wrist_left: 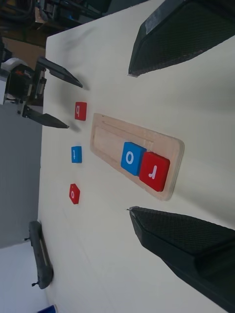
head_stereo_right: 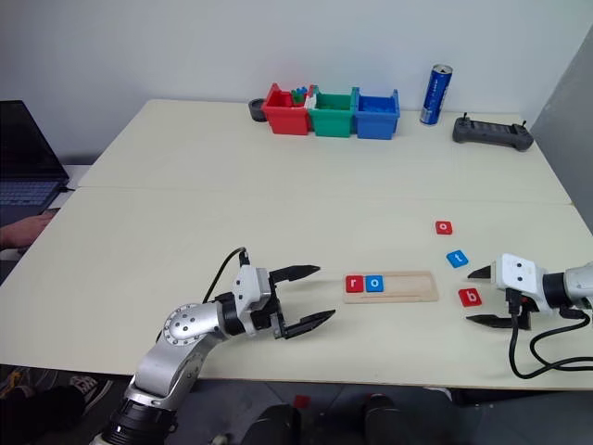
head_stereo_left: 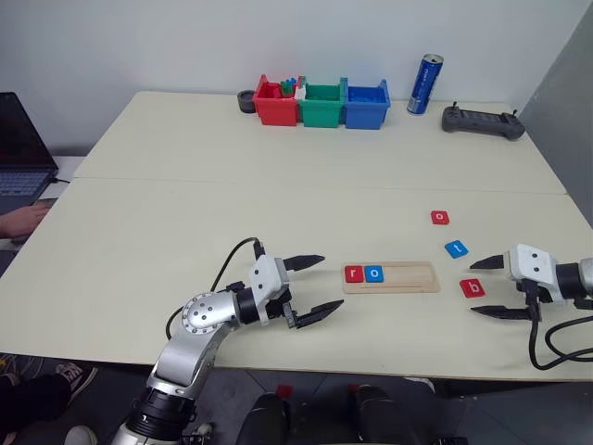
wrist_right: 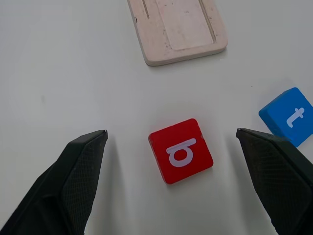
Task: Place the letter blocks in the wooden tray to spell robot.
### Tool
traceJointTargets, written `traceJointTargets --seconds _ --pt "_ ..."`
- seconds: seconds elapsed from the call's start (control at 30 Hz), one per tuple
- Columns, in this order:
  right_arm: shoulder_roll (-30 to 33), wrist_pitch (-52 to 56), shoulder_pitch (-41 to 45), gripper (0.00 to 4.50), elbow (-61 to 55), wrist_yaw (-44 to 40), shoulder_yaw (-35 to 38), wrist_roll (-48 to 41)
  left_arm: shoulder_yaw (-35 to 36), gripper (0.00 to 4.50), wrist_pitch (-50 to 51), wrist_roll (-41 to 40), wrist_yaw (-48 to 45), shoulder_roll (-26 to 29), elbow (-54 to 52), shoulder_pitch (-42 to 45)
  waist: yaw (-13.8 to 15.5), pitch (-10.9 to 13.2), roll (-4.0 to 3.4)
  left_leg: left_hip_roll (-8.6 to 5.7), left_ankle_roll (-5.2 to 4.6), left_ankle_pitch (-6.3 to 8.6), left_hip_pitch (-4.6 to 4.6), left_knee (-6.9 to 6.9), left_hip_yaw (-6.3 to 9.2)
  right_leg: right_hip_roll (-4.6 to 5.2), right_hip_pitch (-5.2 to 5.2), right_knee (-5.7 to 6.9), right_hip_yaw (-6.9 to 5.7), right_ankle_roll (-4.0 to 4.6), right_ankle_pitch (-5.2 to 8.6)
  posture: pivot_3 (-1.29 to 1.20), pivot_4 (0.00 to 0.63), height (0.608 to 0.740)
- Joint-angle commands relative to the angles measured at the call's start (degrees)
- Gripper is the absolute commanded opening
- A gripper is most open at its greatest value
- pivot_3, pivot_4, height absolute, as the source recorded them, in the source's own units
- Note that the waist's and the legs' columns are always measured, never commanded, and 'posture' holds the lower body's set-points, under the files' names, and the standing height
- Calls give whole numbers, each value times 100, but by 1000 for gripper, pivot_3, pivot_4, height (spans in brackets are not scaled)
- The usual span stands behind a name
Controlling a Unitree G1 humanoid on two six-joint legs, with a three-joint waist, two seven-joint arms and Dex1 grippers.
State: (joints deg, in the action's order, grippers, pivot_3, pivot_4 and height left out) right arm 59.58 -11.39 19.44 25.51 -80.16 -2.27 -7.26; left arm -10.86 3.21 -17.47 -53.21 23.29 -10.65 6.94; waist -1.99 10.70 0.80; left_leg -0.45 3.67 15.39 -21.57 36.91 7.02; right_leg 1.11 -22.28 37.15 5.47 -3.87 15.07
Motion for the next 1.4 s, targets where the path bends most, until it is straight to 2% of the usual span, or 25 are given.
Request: traceJointTargets --seconds 0.03,0.23,0.27,0.37,0.57,0.8,1.1,1.4 --pt "-20 -220 309 4482 346 -164 -99 149 29 4500 -108 -38 -6 30 -220 -27 1 0 0 0 0 0 1 0 0 0 0 1 1 0 0 0 150 740" --pt "-205 -225 640 4482 764 -256 -254 269 56 4500 -198 -22 -36 71 -137 -75 2 -1 -1 0 0 0 2 0 0 1 0 2 2 1 -1 0 150 740" --pt "-231 -255 687 4317 880 -261 -283 302 57 4500 -205 -20 -36 75 -129 -81 2 -1 -1 -1 0 0 2 0 -1 1 0 2 3 1 -1 0 150 740" --pt "-236 -353 745 3578 1068 -286 -343 358 60 4500 -222 -31 -43 102 -143 -124 3 -1 -1 0 0 0 3 0 -1 2 2 3 2 2 -1 0 150 740" --pt "-199 -452 820 1463 1211 -336 -372 403 50 4500 -218 -41 -28 111 -140 -117 1 -1 -2 0 0 0 9 1 -5 2 4 5 5 2 -1 0 150 740" --pt "-302 -27 891 1459 705 -262 -218 167 51 4500 -168 -60 10 114 -195 -84 -3 -1 -2 0 0 0 12 2 -6 2 6 8 6 3 -2 0 150 740" --pt "-848 1566 803 1459 -1328 63 -233 -426 78 4500 -145 -61 46 122 -195 -85 -3 -2 -3 -1 0 0 9 3 0 2 4 12 4 3 -2 0 150 740" --pt "-1347 1700 900 1459 -1510 324 -583 -175 137 4500 -200 -66 4 180 -139 -105 14 -2 -3 -1 0 0 7 3 2 3 2 11 -1 2 -2 0 150 740"
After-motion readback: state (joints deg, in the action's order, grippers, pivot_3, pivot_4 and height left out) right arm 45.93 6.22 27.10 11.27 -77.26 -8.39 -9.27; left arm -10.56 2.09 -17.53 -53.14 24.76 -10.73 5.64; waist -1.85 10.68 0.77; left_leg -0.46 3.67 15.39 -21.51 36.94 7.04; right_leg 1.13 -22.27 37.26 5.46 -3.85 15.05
